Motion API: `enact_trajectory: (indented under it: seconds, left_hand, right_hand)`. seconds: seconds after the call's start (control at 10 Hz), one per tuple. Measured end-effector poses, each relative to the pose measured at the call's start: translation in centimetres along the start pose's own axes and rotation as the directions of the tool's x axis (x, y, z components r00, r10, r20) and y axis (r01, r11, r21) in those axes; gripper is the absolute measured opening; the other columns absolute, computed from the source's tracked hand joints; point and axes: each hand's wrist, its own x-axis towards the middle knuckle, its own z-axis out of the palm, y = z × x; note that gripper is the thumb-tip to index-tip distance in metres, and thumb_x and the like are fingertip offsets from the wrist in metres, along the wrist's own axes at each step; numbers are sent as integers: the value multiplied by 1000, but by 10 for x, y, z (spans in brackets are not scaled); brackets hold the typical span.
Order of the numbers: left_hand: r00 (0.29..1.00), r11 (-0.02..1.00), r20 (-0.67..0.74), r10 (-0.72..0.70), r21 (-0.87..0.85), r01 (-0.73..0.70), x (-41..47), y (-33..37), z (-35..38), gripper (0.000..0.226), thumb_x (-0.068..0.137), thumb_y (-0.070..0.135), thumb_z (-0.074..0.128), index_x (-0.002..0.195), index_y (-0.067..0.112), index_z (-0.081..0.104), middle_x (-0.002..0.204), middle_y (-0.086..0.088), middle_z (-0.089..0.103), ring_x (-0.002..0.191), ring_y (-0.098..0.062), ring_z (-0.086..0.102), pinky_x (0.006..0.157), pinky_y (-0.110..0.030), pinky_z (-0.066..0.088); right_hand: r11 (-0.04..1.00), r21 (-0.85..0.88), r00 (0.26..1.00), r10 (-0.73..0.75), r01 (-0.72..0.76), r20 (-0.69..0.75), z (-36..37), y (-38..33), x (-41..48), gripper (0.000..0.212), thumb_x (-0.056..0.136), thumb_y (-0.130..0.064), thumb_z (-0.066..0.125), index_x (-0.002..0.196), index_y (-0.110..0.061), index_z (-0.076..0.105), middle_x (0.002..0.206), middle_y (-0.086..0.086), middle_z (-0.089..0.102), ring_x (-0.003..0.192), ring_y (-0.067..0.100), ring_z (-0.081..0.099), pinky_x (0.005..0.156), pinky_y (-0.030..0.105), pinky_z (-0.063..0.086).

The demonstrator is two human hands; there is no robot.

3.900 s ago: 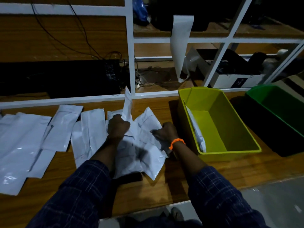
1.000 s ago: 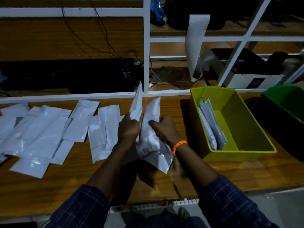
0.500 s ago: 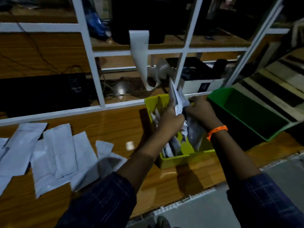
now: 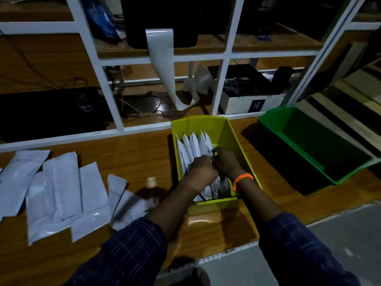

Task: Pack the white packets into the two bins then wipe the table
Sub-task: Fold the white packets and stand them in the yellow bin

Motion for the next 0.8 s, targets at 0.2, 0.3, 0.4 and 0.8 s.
enact_trajectory:
  seconds: [0.2,0.3,0.4,0.8]
  left_hand:
    - [994,988,-87,59,146,-45,-4,-7,-12,21,95,15,59,103,-5,61,96,-24,63,96,-39,64,67,-34,44]
    - [975,983,-151,165,104,-150,-10,-18,-20,20,95,16,57,97,-1,68,95,-21,67,98,-38,64,74,-36,52]
    - [937,960,-253,241,-82,-269,-20,-38,-37,25,98,16,54,113,8,71,109,-15,72,91,-32,70,83,-39,57]
    - [753,990,-643,-137,-72,118,-96,-272,-97,28,91,32,61,114,20,71,118,-5,70,108,-25,64,91,-32,49]
  right_hand:
    - [999,36,996,0,-4,89,-5,-7,-14,30,93,-24,56,118,-7,60,116,18,64,109,34,61,90,35,48]
    - [999,20,998,-48,48,36,-12,-7,-17,38,99,-30,52,122,0,55,115,25,64,107,37,62,79,36,46]
    - [996,21,994,-84,85,-65,-23,-17,-22,51,101,-35,49,135,3,47,119,28,63,110,40,60,76,36,44]
    - [741,549,918,-366,386,-152,63,-190,-116,13,89,-27,63,92,-15,69,75,7,72,69,17,70,66,37,57]
